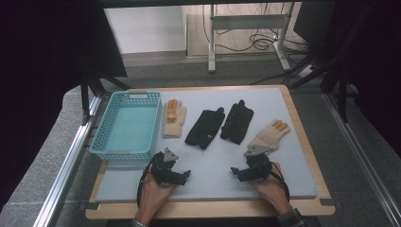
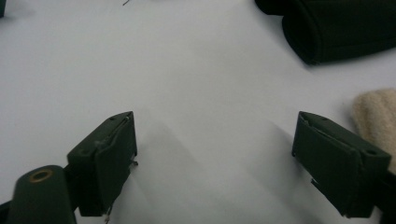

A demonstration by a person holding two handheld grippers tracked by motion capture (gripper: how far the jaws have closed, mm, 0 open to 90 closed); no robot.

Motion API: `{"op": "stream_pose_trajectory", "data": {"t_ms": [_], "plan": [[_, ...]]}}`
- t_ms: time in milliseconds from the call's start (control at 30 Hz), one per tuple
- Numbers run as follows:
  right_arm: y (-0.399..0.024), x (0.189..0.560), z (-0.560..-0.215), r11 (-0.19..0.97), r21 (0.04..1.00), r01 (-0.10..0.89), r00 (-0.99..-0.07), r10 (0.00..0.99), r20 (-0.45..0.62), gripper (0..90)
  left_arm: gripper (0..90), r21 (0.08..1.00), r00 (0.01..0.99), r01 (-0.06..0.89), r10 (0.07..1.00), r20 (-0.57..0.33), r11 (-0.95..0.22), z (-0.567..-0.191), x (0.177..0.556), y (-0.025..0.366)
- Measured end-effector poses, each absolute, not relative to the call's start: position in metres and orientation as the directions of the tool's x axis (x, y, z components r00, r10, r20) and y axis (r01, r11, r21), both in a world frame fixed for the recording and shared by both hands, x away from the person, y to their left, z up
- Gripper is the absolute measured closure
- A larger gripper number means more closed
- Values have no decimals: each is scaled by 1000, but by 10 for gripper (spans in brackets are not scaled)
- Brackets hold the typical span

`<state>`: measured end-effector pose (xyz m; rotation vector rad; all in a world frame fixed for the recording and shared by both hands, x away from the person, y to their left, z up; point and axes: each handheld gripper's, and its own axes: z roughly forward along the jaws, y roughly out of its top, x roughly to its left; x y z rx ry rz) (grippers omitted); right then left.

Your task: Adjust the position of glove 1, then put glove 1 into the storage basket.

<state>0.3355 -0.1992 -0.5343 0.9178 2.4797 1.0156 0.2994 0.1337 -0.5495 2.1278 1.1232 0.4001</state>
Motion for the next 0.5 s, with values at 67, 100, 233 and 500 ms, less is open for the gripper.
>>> {"op": "stream_pose_trajectory", "data": {"t_ms": [67,100,233,500], "plan": [[-199,335,-534,547,710,444,-747,663,-44,129,21,697,578,603,814,-46,-389,-550,299,134],[-199,335,-534,547,709,444,-747,663,-44,127,21,697,579,603,814,-47,-389,-550,299,134],[-198,336,-534,550,707,445,-746,664,-48,124,21,697,579,603,814,-46,-389,-550,300,134],[-199,336,-534,543,707,452,-746,665,-34,127,22,697,579,603,814,-47,-388,-550,300,134]]}}
